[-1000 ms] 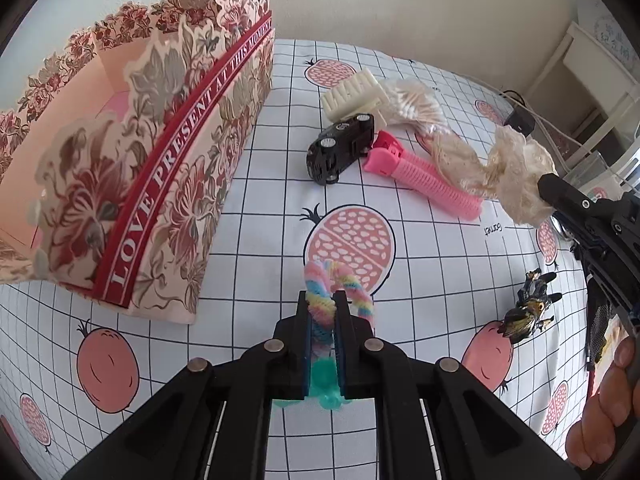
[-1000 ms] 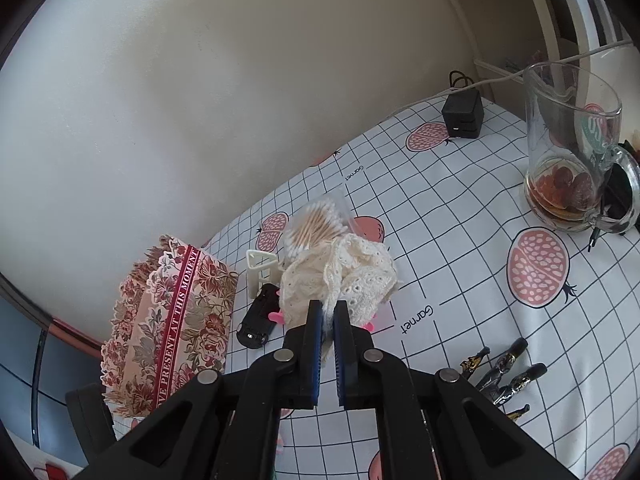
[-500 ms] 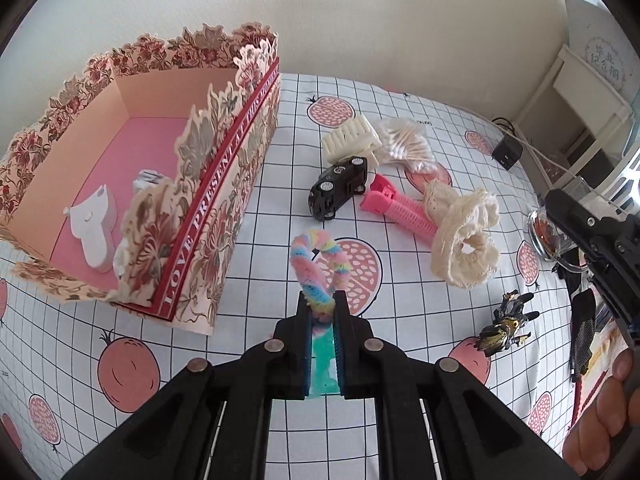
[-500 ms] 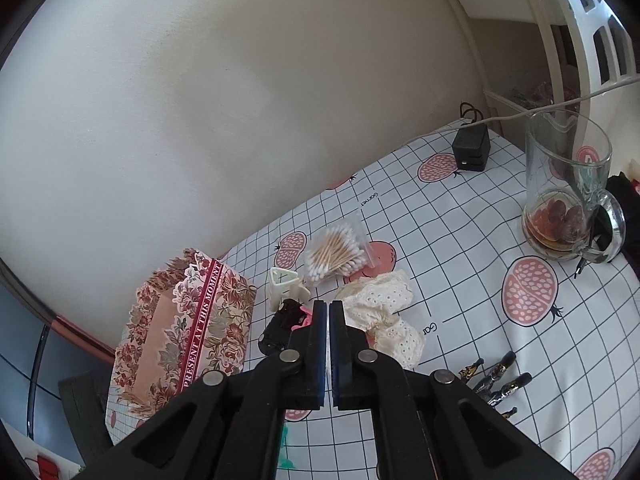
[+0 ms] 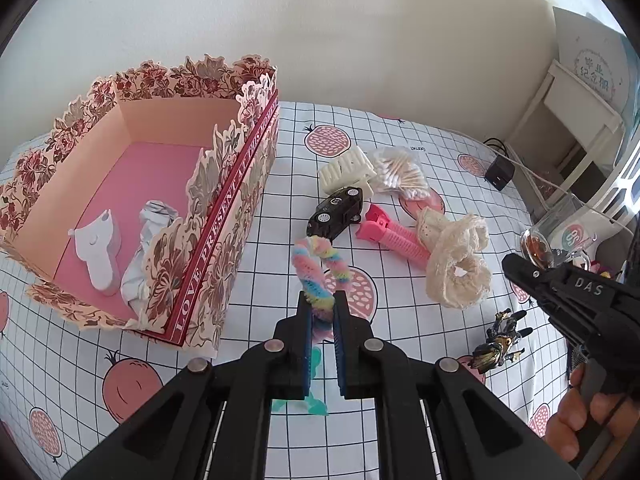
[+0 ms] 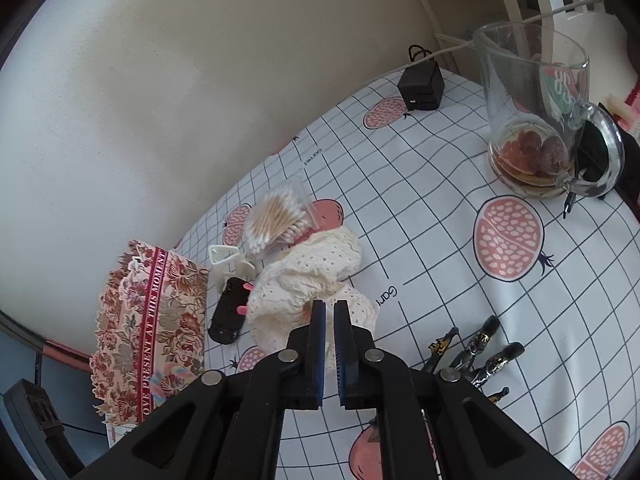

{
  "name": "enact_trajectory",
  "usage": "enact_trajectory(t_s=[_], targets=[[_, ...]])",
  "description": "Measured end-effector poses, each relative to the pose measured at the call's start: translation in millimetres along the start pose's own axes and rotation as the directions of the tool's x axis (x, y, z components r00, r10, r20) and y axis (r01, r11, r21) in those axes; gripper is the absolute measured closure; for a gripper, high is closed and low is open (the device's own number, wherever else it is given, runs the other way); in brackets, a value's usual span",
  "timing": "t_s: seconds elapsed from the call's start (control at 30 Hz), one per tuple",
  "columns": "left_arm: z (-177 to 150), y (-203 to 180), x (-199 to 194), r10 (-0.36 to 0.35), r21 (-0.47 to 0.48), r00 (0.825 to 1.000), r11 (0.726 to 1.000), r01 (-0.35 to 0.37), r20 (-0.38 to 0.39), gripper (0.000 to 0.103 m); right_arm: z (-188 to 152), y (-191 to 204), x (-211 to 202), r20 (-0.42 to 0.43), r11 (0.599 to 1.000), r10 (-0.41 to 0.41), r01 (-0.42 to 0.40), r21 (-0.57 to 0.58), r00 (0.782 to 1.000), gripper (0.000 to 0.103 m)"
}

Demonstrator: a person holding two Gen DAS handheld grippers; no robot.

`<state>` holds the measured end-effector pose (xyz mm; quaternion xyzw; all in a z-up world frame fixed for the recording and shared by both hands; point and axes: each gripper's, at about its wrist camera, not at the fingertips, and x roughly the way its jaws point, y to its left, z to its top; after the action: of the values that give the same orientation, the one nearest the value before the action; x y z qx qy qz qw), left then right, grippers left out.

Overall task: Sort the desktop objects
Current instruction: 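Lift the pipe-cleaner toy with the left gripper while the right lifts the scrunchie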

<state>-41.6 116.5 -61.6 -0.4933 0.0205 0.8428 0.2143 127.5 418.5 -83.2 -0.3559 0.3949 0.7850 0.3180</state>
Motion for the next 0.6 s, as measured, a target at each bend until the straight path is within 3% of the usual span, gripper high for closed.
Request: enact_trajectory(t_s=[0.17,0.6], targets=[[-1.3,2.7,7.4,-0.001,-0.008,1.000,1.000,0.001,-0.017,0.094,-2.8,-8.5,6.6,-0.002,0.999,-0.030,0.030,0.024,1.000,0.063],[-7.7,8.6,25.8,0.004,-0.030,0.999,1.000,-0.005,-0.046,0.093,-16.7,-1.2,34.3,-0.077,1.000,-0.024,0.024,-0.007,0.997,0.059]])
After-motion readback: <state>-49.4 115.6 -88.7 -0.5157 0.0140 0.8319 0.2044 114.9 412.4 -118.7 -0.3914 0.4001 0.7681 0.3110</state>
